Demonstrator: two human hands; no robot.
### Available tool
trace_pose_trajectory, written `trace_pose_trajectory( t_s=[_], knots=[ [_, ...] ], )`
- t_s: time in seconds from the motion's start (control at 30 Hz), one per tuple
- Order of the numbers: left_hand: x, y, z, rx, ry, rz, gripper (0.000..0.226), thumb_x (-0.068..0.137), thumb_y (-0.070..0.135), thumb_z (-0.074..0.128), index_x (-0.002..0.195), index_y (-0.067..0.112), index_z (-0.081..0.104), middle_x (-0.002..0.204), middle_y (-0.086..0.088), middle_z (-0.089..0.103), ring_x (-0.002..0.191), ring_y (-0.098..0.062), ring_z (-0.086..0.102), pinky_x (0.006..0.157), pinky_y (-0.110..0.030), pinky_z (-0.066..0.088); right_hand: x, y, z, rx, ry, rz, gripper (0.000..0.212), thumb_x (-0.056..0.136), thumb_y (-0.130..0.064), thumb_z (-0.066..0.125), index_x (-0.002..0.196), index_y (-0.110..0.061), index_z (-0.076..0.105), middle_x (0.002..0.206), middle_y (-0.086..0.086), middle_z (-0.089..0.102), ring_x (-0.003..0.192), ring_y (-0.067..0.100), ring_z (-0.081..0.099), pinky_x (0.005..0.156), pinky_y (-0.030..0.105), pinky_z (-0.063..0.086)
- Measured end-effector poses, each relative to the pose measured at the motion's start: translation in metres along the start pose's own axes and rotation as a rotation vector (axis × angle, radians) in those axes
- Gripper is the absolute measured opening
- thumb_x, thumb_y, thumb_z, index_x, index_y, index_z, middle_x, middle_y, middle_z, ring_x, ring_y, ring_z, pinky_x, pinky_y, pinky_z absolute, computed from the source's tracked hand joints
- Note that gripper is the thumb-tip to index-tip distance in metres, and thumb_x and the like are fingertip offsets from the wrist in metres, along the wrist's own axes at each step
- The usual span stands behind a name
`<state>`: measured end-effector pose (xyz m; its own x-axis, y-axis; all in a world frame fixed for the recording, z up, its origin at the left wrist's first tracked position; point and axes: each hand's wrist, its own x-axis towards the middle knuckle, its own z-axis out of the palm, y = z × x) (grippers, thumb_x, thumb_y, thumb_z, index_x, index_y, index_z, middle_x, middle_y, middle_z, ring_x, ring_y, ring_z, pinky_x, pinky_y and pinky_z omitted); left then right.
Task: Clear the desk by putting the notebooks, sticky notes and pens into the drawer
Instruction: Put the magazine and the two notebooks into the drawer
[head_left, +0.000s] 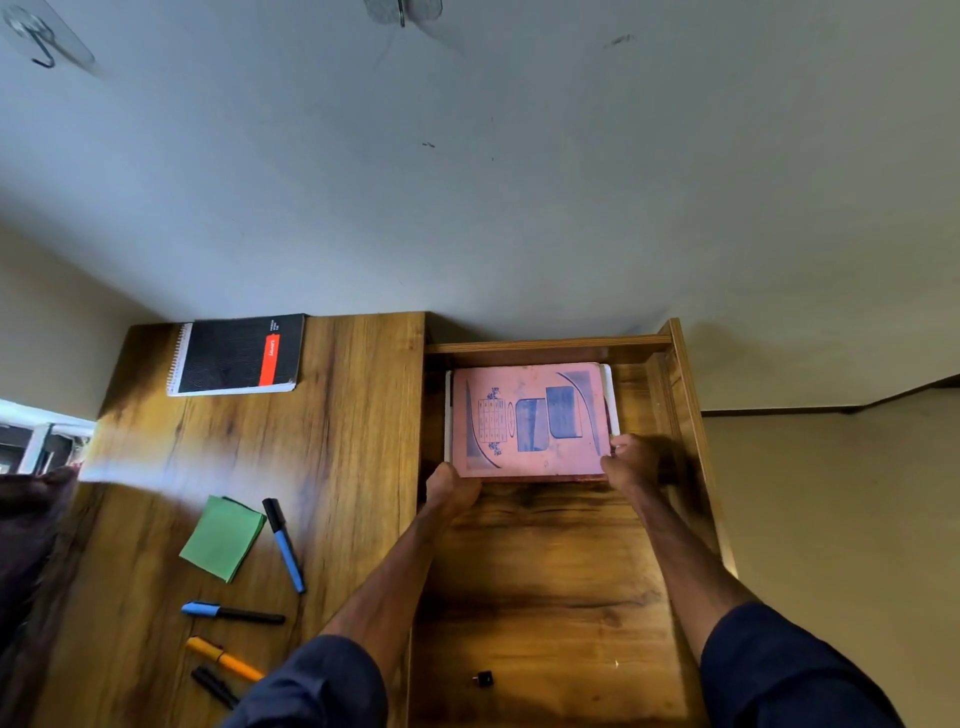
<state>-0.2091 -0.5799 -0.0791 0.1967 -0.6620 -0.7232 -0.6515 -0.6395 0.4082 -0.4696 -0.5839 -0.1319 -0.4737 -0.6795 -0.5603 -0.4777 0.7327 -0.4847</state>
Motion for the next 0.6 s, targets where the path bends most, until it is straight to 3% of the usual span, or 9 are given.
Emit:
trace_pose_trajectory(
  t_s=[0.2, 0.3, 0.47, 0.6],
  knots=[
    [0.004, -0.005, 0.001, -0.093, -0.010, -0.055, 0.047, 0.094, 0.010, 0.068, 0.136, 0.001, 0.048, 0.127, -0.016, 0.060, 0.113, -0.029, 0.062, 0.092, -0.038, 0.059, -0.007, 0.016, 0.011, 0.028, -0.028, 0.014, 0.046, 0.081, -0.004, 0.079, 0.123, -0.009, 0.060, 0.124, 0.013, 0.070, 0.107, 0.030, 0.069, 0.080, 0.041, 0.062],
    [0.005, -0.009, -0.001, -0.141, -0.022, -0.085, 0.051, 0.092, 0.006, 0.068, 0.138, 0.003, 0.046, 0.125, -0.013, 0.058, 0.104, -0.023, 0.058, 0.085, -0.034, 0.058, -0.004, 0.016, 0.010, 0.062, -0.040, 0.012, 0.045, 0.080, -0.001, 0.079, 0.122, -0.005, 0.062, 0.124, 0.015, 0.070, 0.106, 0.031, 0.070, 0.082, 0.039, 0.062],
    [0.004, -0.012, -0.001, -0.164, -0.057, -0.095, 0.056, 0.090, 0.003, 0.068, 0.141, 0.008, 0.045, 0.125, -0.010, 0.060, 0.111, -0.025, 0.062, 0.074, -0.031, 0.059, -0.009, 0.018, 0.010, 0.088, -0.048, -0.018, 0.049, 0.079, -0.001, 0.081, 0.124, -0.004, 0.062, 0.123, 0.015, 0.070, 0.107, 0.031, 0.069, 0.078, 0.031, 0.057],
    [-0.003, -0.011, 0.001, -0.088, -0.070, -0.031, 0.044, 0.094, 0.007, 0.065, 0.134, 0.007, 0.048, 0.119, -0.008, 0.060, 0.111, -0.025, 0.062, 0.090, -0.035, 0.059, -0.027, 0.012, 0.013, 0.031, 0.060, -0.062, 0.057, 0.078, -0.012, 0.083, 0.126, -0.014, 0.053, 0.126, 0.010, 0.064, 0.112, 0.027, 0.063, 0.079, 0.039, 0.062]
  ],
)
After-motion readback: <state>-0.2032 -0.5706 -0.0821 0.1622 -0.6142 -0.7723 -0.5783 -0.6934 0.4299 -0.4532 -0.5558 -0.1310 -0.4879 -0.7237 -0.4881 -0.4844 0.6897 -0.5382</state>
